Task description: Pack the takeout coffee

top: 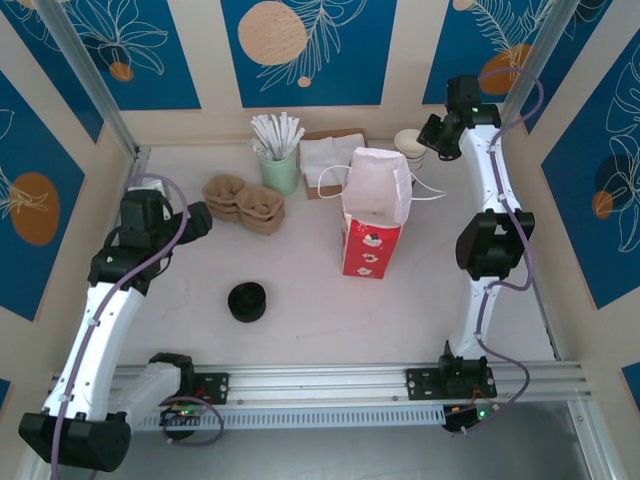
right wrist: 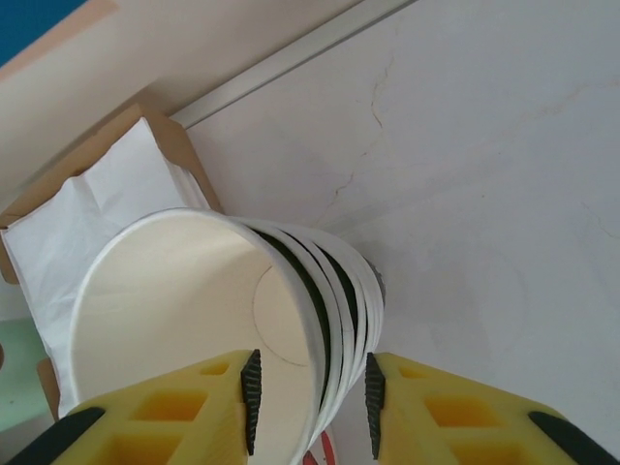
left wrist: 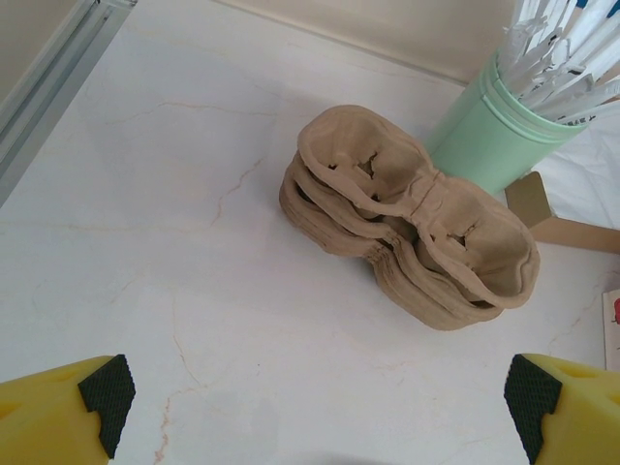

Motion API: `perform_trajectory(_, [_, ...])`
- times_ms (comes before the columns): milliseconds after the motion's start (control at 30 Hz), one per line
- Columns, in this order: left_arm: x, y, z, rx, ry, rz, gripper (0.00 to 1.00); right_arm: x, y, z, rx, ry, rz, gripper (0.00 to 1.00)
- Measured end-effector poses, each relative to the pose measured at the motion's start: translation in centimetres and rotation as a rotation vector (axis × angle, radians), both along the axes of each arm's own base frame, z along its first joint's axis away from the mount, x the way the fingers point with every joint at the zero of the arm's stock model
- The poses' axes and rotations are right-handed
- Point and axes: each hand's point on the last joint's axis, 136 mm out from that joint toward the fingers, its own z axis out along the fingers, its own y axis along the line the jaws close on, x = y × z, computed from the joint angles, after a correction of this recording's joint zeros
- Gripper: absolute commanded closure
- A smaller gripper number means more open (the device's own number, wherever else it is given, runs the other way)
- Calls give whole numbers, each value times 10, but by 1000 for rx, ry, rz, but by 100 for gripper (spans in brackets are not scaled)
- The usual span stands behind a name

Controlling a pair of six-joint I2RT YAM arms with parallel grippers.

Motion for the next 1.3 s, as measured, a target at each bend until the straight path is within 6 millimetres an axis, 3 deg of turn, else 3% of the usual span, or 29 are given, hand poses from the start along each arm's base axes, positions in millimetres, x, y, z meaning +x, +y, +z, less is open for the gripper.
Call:
perform_trajectory(333, [-6, 1, 2, 0, 0, 0, 1, 3, 4, -8, -6, 13, 14, 91])
perform_trajectory(433, [-7, 1, 2, 0, 0, 0, 1, 3, 4, -2, -12, 4, 17, 99])
perform_trajectory(600, [-7, 1, 2, 0, 1, 0, 1, 3, 6, 23, -25, -41, 29, 100])
perform_trajectory(800, [-9, 0, 5, -3, 3, -3, 1, -1, 10, 67, -37, -124, 43, 100])
perform_trajectory(933, [-9, -3, 22, -19, -29, -17, 1, -15, 10, 102, -41, -186, 49, 100])
perform_trajectory(1100, [-11, -9, 44, -45, -68, -48, 1, -57, 12, 169, -37, -311, 52, 100])
perform_trajectory(1300, [-20, -18, 53, -81, -81, -98, 2, -135, 22, 254, 2, -504, 96, 100])
